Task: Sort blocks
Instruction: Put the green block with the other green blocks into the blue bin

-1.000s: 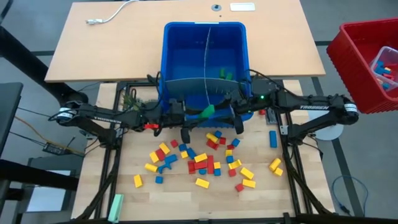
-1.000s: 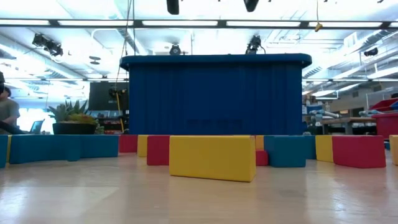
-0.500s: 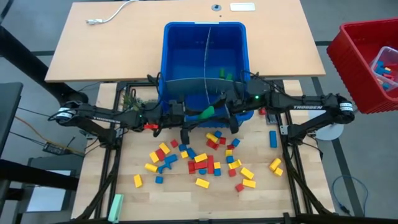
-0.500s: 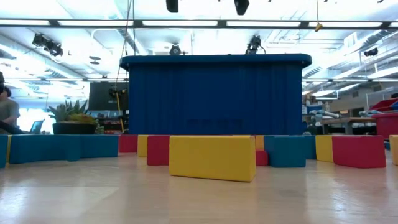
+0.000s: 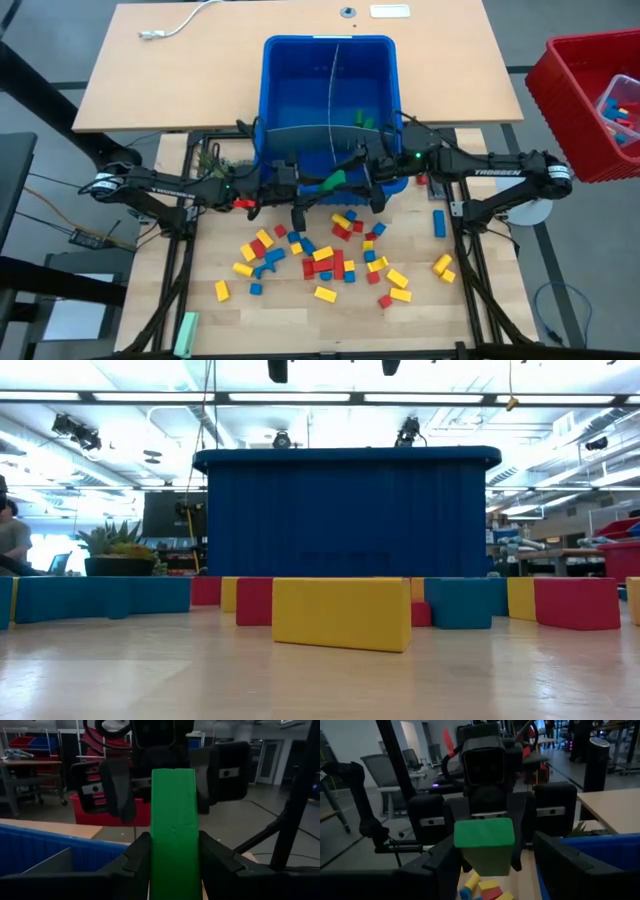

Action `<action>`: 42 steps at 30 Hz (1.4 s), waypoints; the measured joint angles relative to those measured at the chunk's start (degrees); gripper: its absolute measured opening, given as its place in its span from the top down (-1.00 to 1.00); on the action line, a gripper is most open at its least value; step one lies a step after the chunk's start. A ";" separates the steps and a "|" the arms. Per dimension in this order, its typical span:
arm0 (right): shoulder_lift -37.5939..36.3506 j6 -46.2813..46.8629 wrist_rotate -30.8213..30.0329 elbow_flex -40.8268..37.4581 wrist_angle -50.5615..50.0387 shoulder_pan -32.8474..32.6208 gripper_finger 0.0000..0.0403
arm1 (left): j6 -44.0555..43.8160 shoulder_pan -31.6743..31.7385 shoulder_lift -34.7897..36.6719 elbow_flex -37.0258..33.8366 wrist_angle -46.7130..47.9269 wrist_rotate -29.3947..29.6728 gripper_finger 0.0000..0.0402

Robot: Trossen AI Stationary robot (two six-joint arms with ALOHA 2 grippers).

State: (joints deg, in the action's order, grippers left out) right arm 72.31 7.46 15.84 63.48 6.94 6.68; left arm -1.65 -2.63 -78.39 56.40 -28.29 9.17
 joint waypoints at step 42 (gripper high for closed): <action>-1.59 -5.86 -22.16 -0.06 -8.39 15.99 0.42 | -0.33 0.00 0.07 0.07 15.96 18.25 0.06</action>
State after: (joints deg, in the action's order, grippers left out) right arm 70.72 1.61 -6.32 63.43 -1.45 22.67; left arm -1.98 -2.63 -78.32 56.47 -12.33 27.42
